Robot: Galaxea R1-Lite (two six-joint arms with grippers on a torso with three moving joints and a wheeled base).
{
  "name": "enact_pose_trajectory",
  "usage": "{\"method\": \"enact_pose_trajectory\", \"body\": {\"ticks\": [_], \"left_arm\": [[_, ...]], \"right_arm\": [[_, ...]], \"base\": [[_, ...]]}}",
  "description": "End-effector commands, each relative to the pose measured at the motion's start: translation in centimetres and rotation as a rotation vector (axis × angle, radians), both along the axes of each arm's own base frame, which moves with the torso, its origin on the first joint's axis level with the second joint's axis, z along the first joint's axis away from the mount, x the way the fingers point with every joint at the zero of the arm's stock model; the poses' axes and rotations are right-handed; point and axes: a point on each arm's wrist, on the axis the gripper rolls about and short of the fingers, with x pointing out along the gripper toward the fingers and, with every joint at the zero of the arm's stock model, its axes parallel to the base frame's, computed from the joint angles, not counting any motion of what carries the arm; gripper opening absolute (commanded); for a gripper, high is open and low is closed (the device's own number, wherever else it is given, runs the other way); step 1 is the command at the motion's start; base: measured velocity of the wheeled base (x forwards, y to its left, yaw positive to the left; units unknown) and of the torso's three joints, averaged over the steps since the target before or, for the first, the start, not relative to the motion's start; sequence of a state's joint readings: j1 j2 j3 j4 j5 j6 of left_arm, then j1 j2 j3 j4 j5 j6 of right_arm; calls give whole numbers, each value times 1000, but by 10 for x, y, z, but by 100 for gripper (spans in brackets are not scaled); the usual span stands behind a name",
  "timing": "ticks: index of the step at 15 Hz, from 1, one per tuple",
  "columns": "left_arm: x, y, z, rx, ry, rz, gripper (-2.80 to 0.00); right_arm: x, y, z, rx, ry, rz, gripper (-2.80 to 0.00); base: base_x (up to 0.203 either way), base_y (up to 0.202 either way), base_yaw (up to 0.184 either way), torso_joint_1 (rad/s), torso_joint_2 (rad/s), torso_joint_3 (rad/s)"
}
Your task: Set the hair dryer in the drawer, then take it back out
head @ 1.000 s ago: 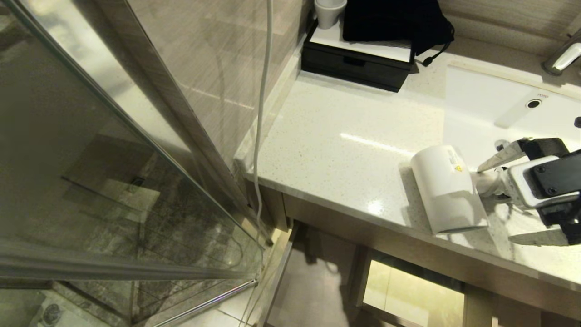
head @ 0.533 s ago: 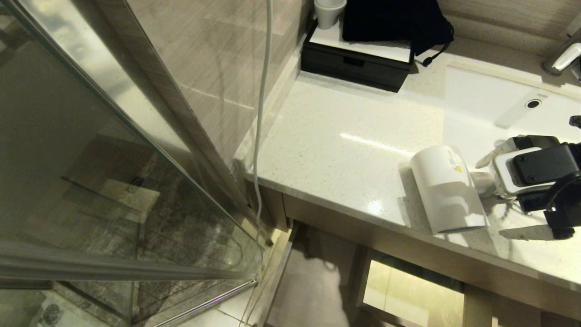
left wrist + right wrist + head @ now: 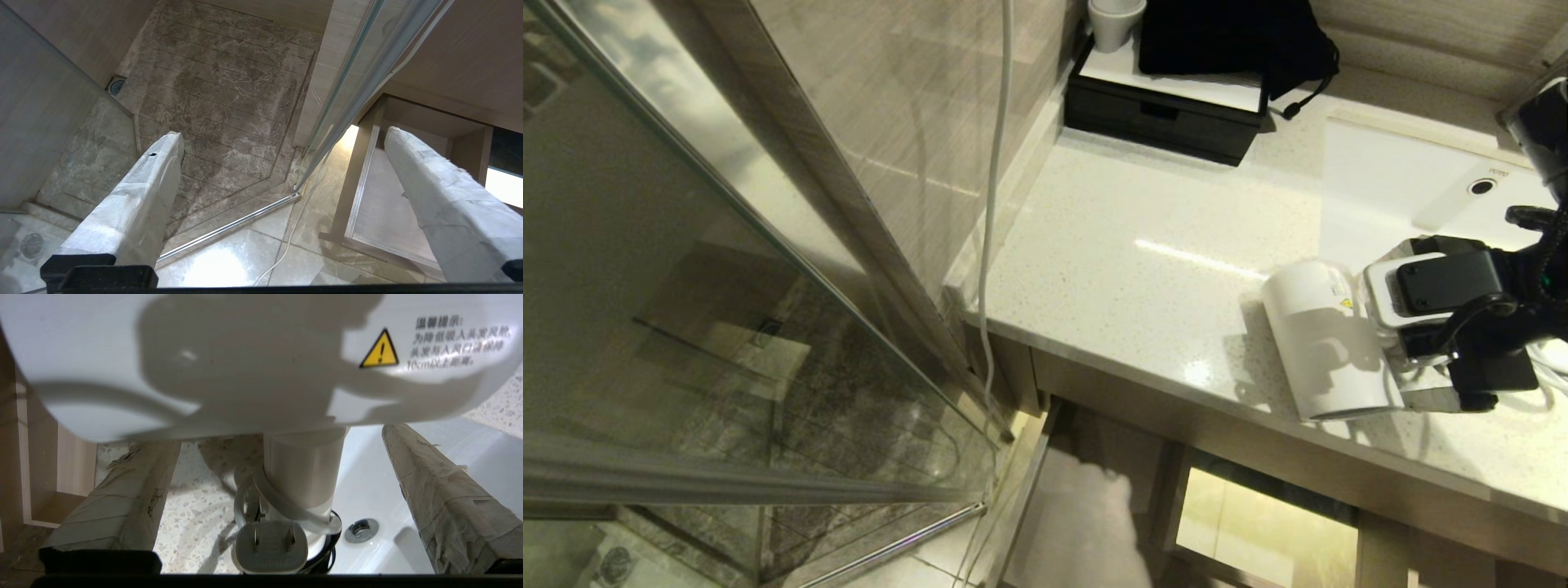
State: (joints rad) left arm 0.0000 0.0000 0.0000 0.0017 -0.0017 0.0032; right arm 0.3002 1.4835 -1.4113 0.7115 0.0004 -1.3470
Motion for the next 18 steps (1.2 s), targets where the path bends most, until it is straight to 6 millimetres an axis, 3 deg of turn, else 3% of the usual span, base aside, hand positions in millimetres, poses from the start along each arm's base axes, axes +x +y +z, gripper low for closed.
{"method": "enact_pose_trajectory", "body": {"ticks": [1,8,9,18], "left_arm": [[0,0,0,0,0,0,0],[0,0,0,0,0,0,0],[0,0,0,0,1,0,0],[0,0,0,0,1,0,0]], "right_arm": [[4,1,-4,-7,10,5,0],[14,4,-7,-1,4,8,0],[14,4,-7,0,3,8,-280],[8,2,1,6,-27,0,-280]], "base": [[0,0,0,0,0,0],[0,0,0,0,0,0],[0,0,0,0,0,0],[0,0,0,0,0,0]]}}
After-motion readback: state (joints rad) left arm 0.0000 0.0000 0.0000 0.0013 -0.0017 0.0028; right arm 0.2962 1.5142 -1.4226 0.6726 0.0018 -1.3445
